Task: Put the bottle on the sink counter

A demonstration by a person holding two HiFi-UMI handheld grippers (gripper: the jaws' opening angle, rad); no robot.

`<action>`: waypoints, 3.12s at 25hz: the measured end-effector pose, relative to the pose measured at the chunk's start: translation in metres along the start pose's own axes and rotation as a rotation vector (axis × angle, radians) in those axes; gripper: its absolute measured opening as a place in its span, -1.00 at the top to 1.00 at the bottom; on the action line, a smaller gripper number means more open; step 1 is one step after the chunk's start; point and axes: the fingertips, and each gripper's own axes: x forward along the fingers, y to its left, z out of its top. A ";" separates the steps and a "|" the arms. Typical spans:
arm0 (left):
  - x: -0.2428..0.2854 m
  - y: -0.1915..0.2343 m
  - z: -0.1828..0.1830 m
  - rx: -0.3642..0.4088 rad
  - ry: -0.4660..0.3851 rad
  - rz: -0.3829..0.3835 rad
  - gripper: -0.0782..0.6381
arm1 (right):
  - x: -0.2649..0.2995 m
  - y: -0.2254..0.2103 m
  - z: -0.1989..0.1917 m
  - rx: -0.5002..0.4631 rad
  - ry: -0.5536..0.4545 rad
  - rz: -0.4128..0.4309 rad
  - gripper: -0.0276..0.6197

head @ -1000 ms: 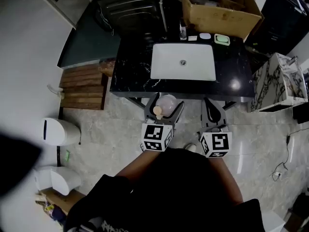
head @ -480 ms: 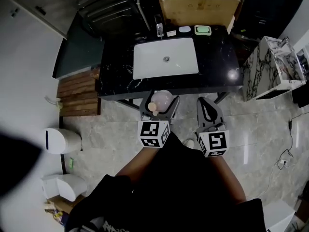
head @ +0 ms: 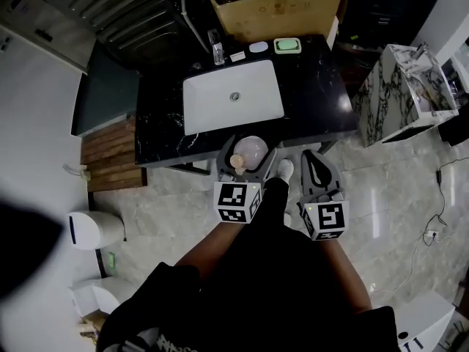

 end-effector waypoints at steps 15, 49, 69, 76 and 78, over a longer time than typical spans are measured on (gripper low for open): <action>0.160 0.005 0.005 0.023 0.077 -0.104 -0.39 | 0.113 -0.109 0.013 0.011 0.041 -0.082 0.80; 0.409 -0.016 0.016 0.052 0.098 -0.251 -0.39 | 0.248 -0.280 0.018 -0.022 0.143 -0.245 0.80; 0.578 -0.006 0.000 0.001 0.180 0.039 -0.39 | 0.360 -0.410 -0.003 -0.014 0.189 0.061 0.80; 0.617 0.008 -0.016 -0.002 0.222 0.093 -0.39 | 0.391 -0.424 -0.022 -0.018 0.211 0.117 0.80; 0.624 0.008 -0.021 0.000 0.239 0.104 -0.39 | 0.398 -0.427 -0.026 -0.021 0.217 0.133 0.80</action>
